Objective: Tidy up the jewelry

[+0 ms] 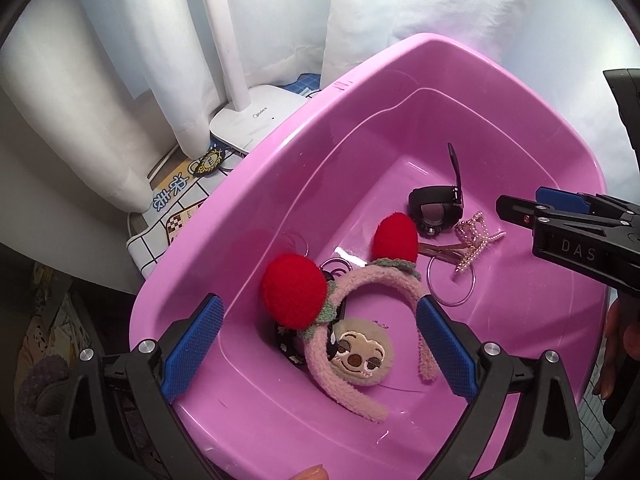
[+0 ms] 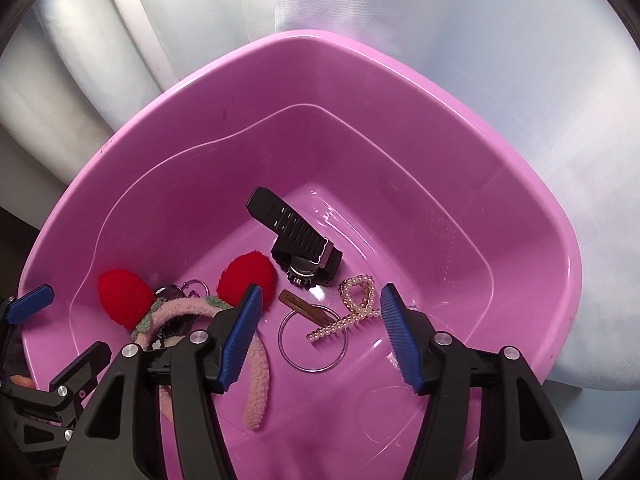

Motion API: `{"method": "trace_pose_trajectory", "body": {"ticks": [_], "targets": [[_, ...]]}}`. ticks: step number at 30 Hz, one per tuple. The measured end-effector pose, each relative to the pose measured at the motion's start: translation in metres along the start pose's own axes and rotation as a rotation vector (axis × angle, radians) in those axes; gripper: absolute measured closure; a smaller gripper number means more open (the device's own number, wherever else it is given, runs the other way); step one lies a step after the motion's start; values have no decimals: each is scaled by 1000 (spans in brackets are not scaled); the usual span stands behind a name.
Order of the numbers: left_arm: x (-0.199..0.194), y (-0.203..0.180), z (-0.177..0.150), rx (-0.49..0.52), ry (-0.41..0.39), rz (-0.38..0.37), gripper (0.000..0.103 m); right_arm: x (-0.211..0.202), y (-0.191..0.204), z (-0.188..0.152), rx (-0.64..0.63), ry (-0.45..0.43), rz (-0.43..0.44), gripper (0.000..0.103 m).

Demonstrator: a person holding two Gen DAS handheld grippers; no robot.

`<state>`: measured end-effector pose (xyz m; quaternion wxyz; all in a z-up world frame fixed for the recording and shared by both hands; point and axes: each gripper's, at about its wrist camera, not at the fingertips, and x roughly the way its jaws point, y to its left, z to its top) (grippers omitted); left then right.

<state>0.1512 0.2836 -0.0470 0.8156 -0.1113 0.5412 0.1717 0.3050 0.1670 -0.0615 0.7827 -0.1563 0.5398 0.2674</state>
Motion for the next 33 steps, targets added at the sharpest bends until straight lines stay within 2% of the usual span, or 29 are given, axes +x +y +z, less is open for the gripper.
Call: {"method": "trace_pose_trajectory", "body": {"ticks": [33], "targets": [[-3, 4, -3, -2, 5, 1, 8, 5, 3, -4, -16, 4, -9, 43]]}}
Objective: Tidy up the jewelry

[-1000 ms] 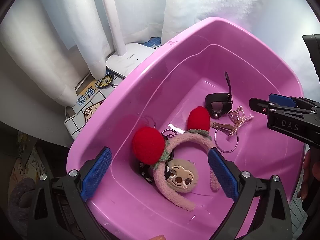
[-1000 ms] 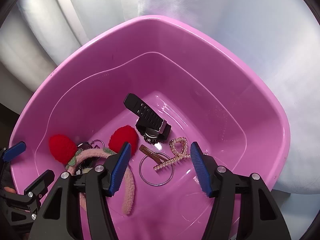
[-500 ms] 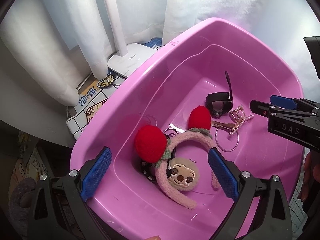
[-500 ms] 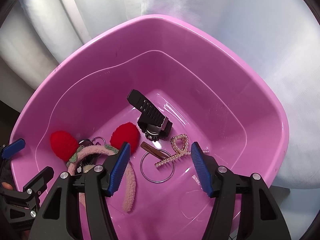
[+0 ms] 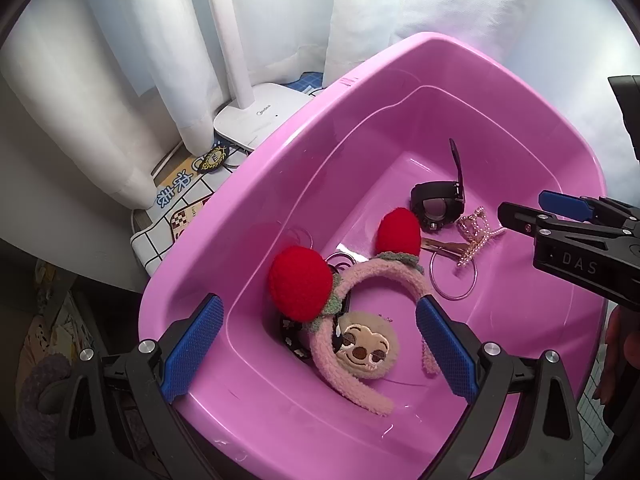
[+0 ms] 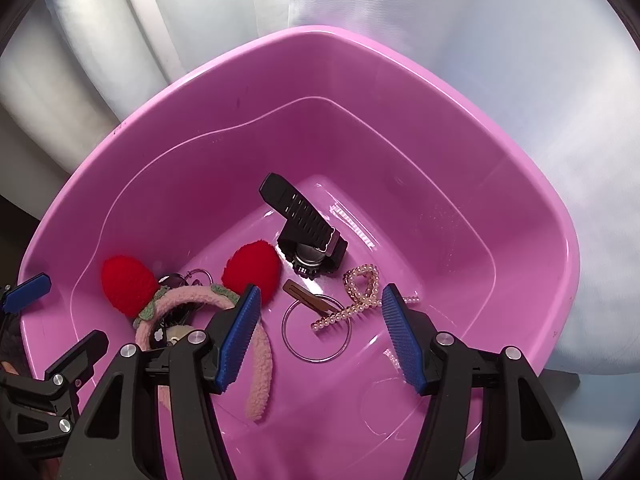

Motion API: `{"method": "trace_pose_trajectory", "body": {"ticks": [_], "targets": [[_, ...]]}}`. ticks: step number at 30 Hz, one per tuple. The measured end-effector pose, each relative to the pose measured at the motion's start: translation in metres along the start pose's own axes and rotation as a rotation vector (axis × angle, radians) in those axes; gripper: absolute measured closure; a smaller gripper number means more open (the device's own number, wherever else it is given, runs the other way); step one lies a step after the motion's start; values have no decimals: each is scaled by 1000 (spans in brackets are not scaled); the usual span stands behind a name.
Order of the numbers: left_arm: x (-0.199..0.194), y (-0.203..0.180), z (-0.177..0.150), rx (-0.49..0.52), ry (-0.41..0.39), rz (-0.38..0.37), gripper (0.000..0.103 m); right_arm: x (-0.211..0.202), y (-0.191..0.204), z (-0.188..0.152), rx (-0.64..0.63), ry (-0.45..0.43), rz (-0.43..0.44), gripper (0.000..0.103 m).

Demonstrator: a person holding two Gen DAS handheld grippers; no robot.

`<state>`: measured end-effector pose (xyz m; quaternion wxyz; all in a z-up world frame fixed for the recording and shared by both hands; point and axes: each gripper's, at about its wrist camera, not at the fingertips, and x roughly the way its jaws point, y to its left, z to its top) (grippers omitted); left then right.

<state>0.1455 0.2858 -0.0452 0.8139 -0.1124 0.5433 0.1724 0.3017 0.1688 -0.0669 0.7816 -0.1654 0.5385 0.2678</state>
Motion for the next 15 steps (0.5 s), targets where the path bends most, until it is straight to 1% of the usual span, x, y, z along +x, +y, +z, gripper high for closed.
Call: {"method": "trace_pose_trajectory", "body": {"ticks": [9, 15], "targets": [[-1, -1, -1, -2, -3, 6, 8, 1, 0, 0, -1, 1, -1, 43], [-3, 0, -1, 1, -6, 3, 8, 0, 0, -3, 0, -5, 0, 40]]}}
